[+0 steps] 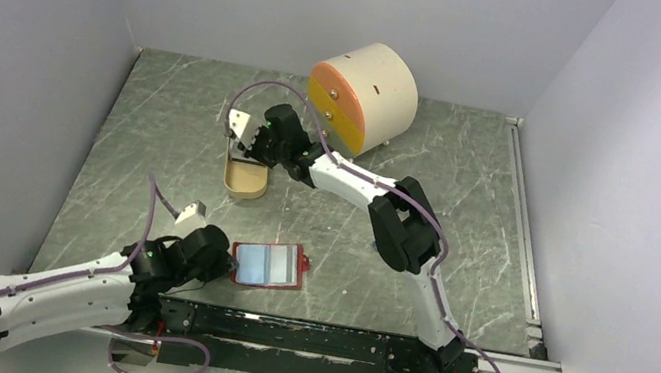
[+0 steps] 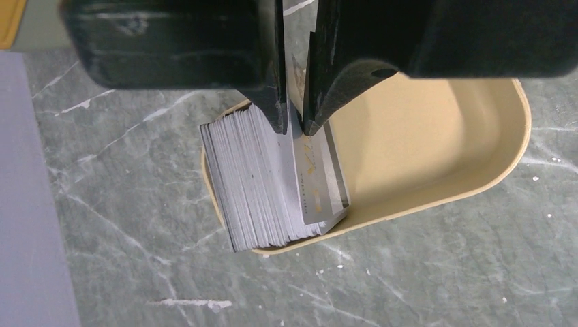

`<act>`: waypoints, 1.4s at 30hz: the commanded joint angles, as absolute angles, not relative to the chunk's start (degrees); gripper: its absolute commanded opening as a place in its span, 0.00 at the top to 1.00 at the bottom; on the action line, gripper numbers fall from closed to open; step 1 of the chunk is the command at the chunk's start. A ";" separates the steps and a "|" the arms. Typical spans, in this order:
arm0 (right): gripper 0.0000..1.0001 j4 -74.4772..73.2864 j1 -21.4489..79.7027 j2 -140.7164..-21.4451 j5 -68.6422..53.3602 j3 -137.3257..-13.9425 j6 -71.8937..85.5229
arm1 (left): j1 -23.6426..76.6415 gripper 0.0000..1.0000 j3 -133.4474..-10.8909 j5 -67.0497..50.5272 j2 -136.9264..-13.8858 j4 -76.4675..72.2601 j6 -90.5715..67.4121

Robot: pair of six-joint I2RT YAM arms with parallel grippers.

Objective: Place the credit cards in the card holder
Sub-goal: Adjust the credit card in the storage box, then insert the credit card into the card holder.

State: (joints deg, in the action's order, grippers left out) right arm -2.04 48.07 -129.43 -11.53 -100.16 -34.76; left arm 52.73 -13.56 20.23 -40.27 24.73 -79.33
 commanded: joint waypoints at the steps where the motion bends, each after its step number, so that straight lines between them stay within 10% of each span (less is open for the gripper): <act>1: 0.85 -2.51 47.95 -126.53 -11.44 -102.33 -35.60 | 53.09 0.91 -14.96 19.76 -39.43 24.84 -78.90; 7: 1.00 -2.55 47.97 -124.31 -13.78 -101.85 -34.61 | 53.09 0.91 -14.68 20.00 -39.33 24.71 -79.02; 21: 1.00 -1.03 47.86 -112.76 -15.72 -91.83 -19.39 | 53.09 0.91 -14.67 20.26 -41.22 23.37 -78.89; 42: 1.00 23.04 50.80 -83.88 -19.73 -40.13 42.60 | 53.11 0.91 -15.02 20.48 -46.20 19.90 -78.04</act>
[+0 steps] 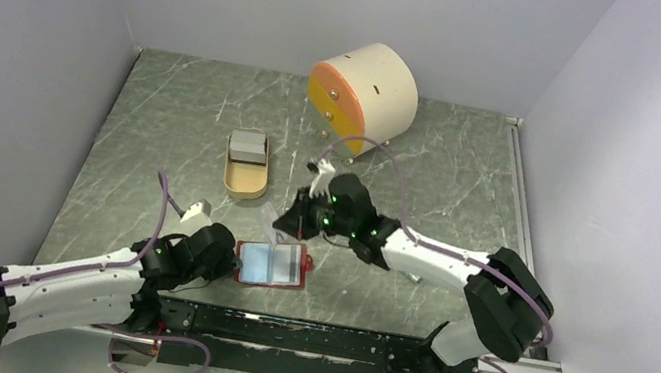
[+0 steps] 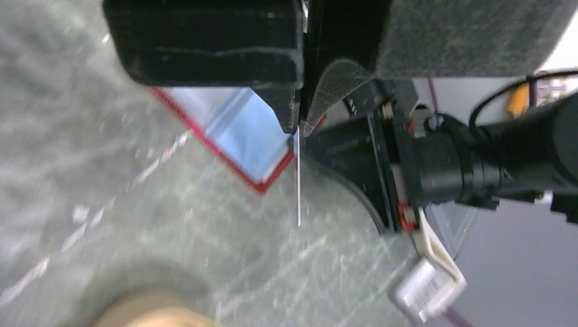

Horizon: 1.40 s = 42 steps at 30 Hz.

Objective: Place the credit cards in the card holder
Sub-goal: Insert the credit card into the card holder.

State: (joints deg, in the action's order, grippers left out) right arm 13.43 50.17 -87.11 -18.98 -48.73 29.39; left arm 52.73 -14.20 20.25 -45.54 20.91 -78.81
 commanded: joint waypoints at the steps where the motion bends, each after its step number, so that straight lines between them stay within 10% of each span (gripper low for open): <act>1: 1.00 24.81 50.79 -83.56 -19.50 -37.65 44.26 | 53.09 0.91 -14.83 20.25 -46.34 19.45 -78.05; 42: 1.00 36.83 49.43 -90.70 -17.76 -23.35 56.42 | 53.09 0.91 -14.28 19.16 -45.28 18.94 -78.04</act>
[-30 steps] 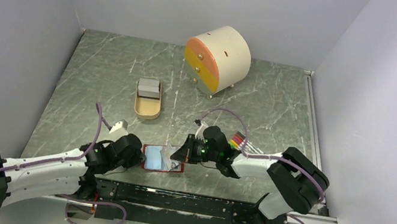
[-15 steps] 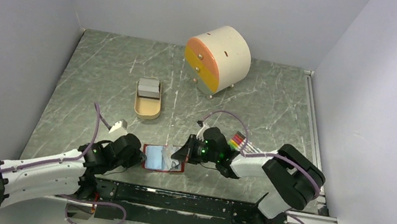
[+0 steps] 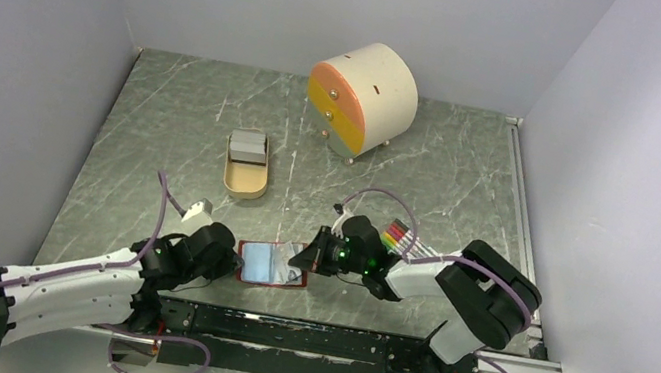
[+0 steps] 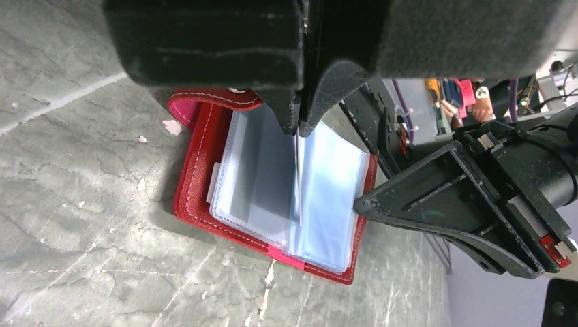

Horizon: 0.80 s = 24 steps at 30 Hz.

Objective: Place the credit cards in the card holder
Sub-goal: Insert the credit card into the card holder.

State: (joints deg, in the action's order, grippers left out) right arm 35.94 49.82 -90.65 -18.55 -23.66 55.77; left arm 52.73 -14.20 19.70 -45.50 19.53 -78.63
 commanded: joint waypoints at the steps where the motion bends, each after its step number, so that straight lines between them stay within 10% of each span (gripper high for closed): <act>1: 1.00 37.06 49.52 -91.11 -17.94 -23.50 56.43 | 53.09 0.91 -14.40 19.08 -45.53 18.97 -77.98; 24: 1.00 61.42 49.45 -102.55 -25.14 -21.26 63.31 | 53.13 0.91 -14.11 18.28 -46.15 17.63 -78.05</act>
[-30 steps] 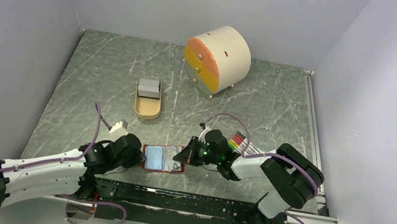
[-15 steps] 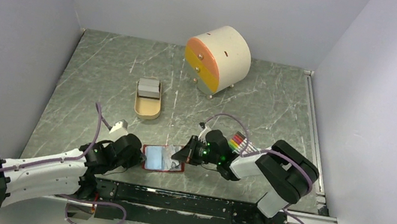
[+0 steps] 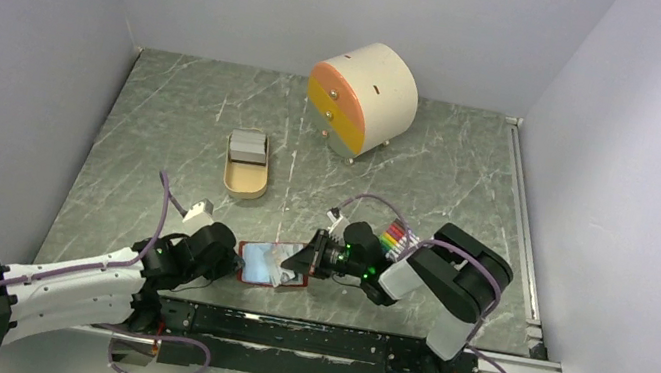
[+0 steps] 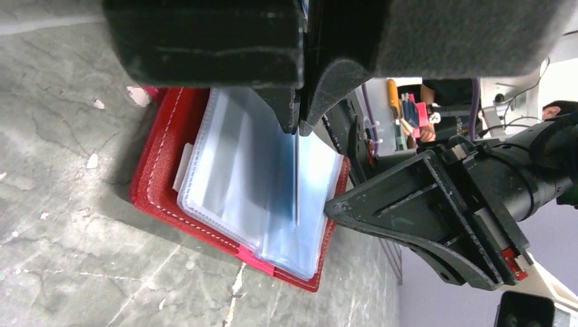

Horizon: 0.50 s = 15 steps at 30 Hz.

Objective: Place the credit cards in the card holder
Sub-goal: Insert the credit card into the card holder.

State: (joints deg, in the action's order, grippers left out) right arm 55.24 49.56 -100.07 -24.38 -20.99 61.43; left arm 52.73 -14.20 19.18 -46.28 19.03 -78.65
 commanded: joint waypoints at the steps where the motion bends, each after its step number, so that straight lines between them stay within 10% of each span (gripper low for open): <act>1: 1.00 62.72 49.46 -103.05 -24.95 -20.86 63.81 | 53.09 0.91 -14.14 18.20 -46.00 17.78 -78.05; 15: 1.00 73.99 49.48 -108.99 -19.67 -18.59 67.35 | 53.17 0.91 -13.90 17.15 -46.05 16.81 -78.26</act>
State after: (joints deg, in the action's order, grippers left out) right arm 66.96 49.56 -106.50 -21.39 -19.42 65.54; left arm 52.73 -14.20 18.39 -46.09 18.57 -78.65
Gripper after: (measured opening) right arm 0.010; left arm 0.096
